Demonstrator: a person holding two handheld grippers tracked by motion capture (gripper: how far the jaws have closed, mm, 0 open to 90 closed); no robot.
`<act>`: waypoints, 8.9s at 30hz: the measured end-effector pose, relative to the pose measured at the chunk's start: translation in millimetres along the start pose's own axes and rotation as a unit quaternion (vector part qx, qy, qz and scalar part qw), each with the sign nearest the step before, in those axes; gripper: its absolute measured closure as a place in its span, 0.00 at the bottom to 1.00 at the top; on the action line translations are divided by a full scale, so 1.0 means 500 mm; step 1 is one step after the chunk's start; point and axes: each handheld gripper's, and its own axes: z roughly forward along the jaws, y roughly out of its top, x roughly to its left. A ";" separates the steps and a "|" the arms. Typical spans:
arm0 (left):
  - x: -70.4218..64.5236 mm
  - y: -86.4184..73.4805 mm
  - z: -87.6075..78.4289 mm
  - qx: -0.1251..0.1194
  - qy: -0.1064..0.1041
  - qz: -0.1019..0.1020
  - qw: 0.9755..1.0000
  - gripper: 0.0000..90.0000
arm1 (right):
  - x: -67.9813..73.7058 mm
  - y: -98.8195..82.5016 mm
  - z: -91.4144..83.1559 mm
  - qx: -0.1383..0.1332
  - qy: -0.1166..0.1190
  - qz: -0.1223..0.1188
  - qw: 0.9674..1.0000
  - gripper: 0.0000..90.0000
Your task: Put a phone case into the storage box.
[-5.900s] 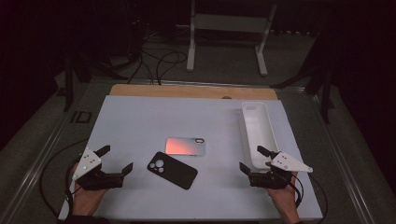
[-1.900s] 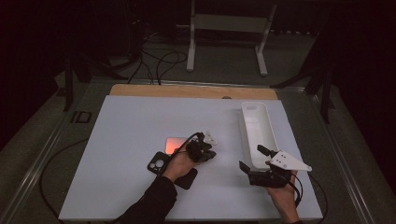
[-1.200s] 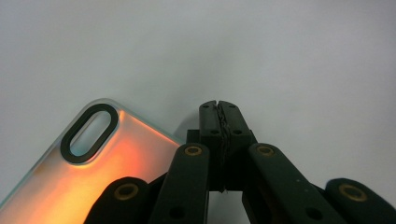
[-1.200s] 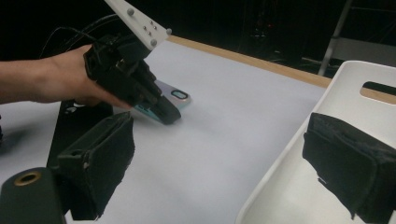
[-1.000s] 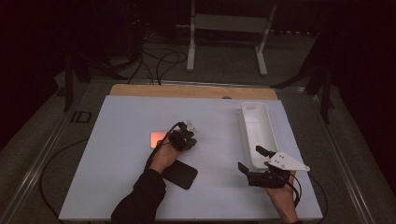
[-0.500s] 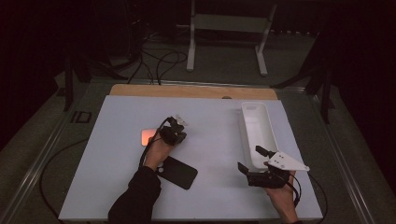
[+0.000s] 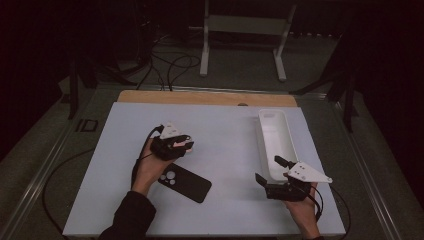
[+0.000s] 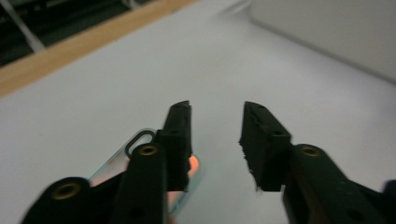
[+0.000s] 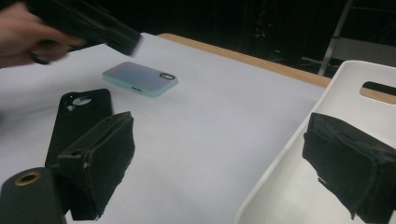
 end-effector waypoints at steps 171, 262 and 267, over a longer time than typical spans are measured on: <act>0.157 -0.095 0.073 0.216 -0.023 -0.024 0.976 0.19 | -0.010 -0.020 -0.005 -0.009 0.016 0.023 1.000 0.10; -0.138 0.024 -0.053 -0.044 0.010 0.074 0.996 0.19 | 0.073 0.172 0.251 0.086 0.191 0.129 0.969 0.53; -0.140 0.025 -0.048 -0.046 0.011 0.070 0.996 0.19 | 0.077 0.175 0.255 0.076 0.203 0.155 0.964 0.71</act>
